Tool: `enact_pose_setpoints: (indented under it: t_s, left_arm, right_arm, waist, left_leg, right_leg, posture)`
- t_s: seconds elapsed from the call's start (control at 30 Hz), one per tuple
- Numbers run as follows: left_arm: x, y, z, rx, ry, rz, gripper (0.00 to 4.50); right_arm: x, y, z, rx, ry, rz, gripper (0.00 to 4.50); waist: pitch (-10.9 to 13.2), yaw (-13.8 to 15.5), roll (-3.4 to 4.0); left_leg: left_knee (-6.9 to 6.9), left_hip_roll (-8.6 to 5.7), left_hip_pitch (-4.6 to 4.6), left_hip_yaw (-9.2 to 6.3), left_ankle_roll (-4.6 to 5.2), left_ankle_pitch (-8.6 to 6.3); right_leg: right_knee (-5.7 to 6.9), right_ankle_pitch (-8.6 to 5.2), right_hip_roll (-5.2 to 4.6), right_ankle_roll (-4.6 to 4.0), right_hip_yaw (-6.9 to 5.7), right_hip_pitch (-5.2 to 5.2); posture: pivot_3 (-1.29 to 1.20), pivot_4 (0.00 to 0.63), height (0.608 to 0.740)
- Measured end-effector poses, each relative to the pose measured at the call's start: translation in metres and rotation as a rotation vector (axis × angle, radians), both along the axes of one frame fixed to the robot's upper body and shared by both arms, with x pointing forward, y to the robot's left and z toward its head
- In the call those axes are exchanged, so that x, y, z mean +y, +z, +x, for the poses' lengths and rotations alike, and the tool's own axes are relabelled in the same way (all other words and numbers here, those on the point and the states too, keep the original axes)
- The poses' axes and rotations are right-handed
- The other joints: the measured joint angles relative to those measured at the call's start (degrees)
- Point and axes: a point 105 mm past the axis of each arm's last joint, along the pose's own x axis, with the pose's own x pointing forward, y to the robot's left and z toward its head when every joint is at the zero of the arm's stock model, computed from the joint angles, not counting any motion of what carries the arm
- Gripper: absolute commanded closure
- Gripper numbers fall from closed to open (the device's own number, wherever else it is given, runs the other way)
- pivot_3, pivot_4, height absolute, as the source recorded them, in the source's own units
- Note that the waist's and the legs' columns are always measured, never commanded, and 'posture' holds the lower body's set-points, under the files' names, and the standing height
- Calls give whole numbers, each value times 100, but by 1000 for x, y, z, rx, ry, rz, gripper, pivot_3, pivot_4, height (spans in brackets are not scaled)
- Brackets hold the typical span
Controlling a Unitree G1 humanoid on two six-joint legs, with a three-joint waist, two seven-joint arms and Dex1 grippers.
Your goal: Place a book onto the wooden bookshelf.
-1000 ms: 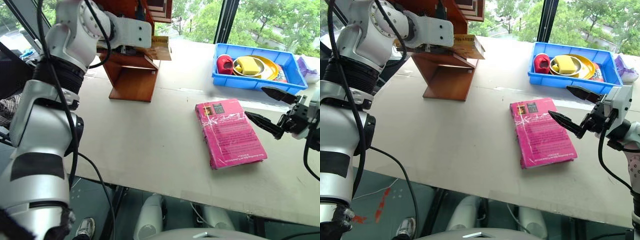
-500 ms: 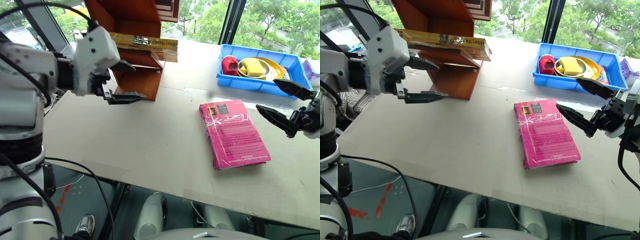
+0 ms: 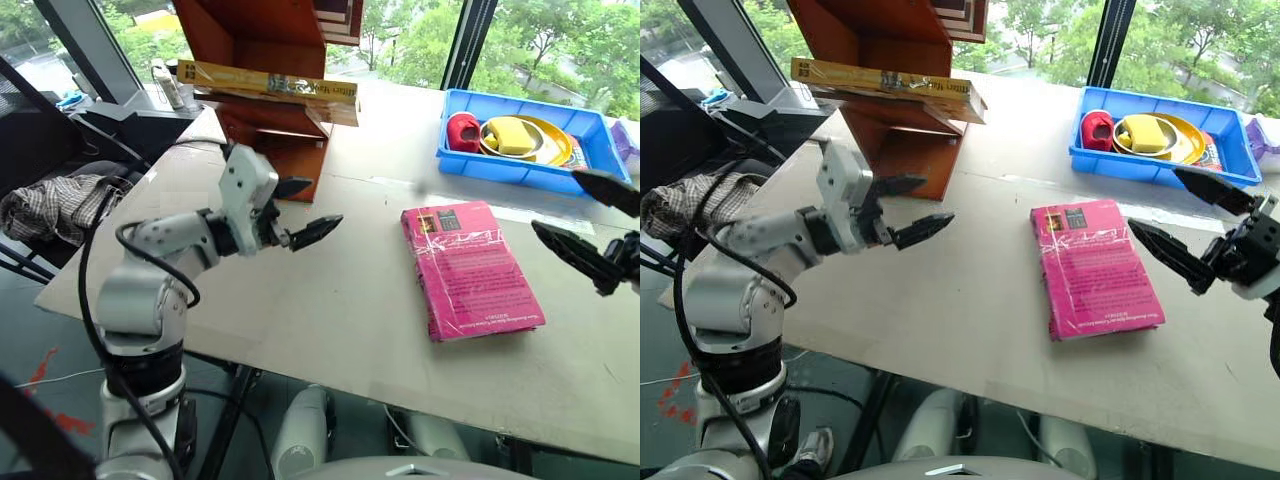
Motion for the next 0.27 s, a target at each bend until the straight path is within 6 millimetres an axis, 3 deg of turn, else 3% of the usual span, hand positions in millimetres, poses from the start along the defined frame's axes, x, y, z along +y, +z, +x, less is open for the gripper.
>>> enact_pose_setpoints:
  t_s: [0.2,0.27]
  left_arm:
    - [22,-65,-21,201,38,12,72]
    - [26,-72,-24,223,40,19,72]
  right_arm:
    - [-49,-56,-35,257,-234,-148,0]
    - [-59,-61,-40,289,-273,-174,0]
  waist:
    - [-3,13,-4]
    - [-4,2,-3]
  left_leg:
    - [-2,1,2,-3,0,-2]
    - [2,2,7,-1,0,-2]
  right_leg:
    - [-12,-13,-18,-20,-5,2]
    - [-11,-14,-39,-21,-4,1]
  posture:
    - [0,150,740]
    - [0,150,740]
